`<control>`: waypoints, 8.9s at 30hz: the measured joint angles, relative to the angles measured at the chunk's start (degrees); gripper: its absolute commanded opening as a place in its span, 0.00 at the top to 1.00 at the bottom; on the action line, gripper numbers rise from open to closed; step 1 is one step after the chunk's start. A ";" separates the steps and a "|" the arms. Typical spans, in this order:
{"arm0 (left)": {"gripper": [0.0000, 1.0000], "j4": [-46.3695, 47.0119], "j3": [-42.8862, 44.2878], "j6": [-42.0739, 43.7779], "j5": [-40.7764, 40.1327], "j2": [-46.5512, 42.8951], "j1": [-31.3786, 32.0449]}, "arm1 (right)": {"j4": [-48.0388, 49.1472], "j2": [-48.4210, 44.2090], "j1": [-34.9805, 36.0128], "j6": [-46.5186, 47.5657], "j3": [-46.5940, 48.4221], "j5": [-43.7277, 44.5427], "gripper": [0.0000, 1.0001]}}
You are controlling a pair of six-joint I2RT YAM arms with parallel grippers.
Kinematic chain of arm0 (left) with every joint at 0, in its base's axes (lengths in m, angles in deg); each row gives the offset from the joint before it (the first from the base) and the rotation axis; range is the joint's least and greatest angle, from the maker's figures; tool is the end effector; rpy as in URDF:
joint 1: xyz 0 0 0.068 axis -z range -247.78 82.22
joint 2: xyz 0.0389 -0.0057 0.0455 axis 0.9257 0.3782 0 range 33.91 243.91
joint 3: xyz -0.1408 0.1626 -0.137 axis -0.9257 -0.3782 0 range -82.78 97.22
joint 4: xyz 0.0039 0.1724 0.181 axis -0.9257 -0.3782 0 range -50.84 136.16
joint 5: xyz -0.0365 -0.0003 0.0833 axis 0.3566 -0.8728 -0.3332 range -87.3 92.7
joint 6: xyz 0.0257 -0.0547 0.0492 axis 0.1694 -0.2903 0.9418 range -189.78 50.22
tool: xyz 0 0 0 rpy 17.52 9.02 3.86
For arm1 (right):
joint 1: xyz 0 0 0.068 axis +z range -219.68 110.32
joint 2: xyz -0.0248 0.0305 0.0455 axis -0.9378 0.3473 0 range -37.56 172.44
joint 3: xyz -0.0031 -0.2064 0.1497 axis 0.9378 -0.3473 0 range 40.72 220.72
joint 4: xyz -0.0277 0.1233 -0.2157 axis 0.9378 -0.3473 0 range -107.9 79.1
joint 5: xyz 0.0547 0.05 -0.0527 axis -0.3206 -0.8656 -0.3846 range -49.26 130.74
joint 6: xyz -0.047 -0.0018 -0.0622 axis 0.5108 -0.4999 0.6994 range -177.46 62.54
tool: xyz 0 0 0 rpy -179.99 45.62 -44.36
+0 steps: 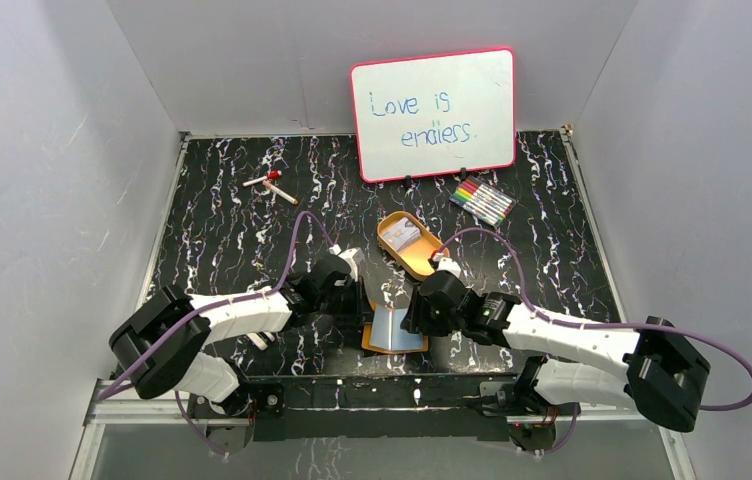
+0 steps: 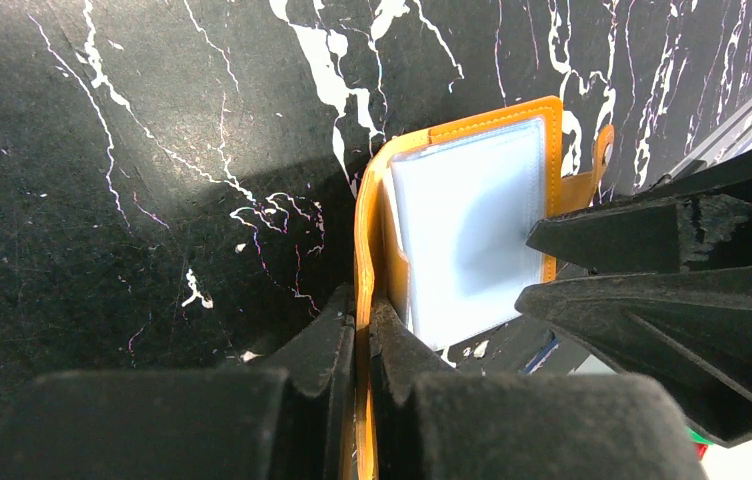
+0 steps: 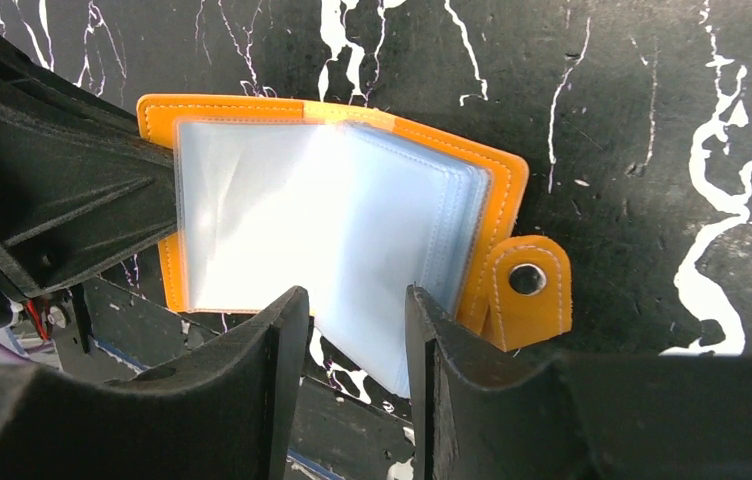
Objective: Put the credit cards into the card holder
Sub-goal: Open the card holder at the center of the board, then turn over the card slot in the card holder.
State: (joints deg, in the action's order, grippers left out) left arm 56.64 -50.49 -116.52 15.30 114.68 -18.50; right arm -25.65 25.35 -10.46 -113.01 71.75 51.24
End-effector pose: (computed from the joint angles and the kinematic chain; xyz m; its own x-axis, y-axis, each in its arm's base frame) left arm 0.1777 -0.2288 0.1358 -0.8955 -0.0490 -0.4423 0.2913 0.6867 -0.6660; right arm 0.1299 0.1942 0.1587 -0.8542 0.1503 -0.4977 -0.1349 0.8604 0.4914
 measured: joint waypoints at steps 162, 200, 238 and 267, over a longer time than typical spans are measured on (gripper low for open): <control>1.00 -5.27 -0.33 -1.90 -4.31 -4.22 0.00 | 3.23 17.22 3.54 10.10 9.97 -4.57 0.75; 1.00 -7.93 -0.33 -1.68 -6.10 -5.35 0.00 | 1.70 10.56 7.69 14.99 15.26 -3.52 0.38; 1.00 -7.93 -0.33 -1.66 -6.12 -5.60 0.00 | 0.66 16.61 8.04 13.00 13.66 1.05 0.63; 0.29 -19.76 2.99 0.66 -16.11 -14.32 0.00 | 0.52 9.86 8.02 10.69 9.33 3.06 1.00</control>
State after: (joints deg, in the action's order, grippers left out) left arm 36.88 -47.49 -115.87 -0.81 100.37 -18.50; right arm -25.12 35.21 -2.44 -102.32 81.08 54.30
